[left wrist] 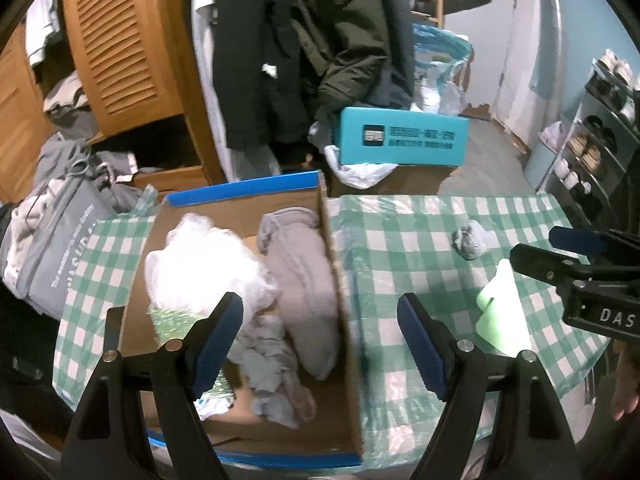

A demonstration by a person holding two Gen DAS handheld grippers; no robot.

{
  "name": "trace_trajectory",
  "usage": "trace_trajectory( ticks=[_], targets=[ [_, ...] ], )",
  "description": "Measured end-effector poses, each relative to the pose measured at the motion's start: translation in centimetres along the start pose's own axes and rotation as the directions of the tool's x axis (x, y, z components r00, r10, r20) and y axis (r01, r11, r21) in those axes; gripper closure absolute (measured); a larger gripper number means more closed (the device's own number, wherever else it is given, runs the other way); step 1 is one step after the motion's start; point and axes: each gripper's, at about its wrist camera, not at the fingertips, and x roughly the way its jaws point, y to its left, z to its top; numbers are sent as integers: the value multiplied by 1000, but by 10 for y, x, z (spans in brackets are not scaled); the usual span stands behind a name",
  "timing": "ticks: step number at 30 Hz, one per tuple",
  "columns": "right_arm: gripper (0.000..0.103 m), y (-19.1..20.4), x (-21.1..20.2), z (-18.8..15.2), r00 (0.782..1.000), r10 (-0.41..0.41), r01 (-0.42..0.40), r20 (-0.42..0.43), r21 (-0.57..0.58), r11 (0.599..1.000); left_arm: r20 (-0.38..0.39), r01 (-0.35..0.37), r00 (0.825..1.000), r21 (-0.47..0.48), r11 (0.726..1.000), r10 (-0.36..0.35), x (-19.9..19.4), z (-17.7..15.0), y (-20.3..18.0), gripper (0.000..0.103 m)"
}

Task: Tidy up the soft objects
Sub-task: 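Move both tools back over the table toward the mint green cloth and grey sock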

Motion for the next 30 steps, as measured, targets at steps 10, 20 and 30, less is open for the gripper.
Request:
trace_trajectory(
  ticks=[10, 20, 30],
  targets=[
    [34, -47, -3, -18, 1000, -26, 26, -3, 74, 997, -19, 17, 1000, 86, 996, -15, 5, 3, -44, 22],
    [34, -89, 2, -34, 999, -46, 49, -28, 145, 988, -66, 40, 997, 146, 988, -30, 23, 2, -82, 22],
    [34, -121, 11, -50, 996, -68, 78, -59, 187, 979, -129, 69, 991, 186, 980, -45, 45, -3, -114, 22]
  ],
)
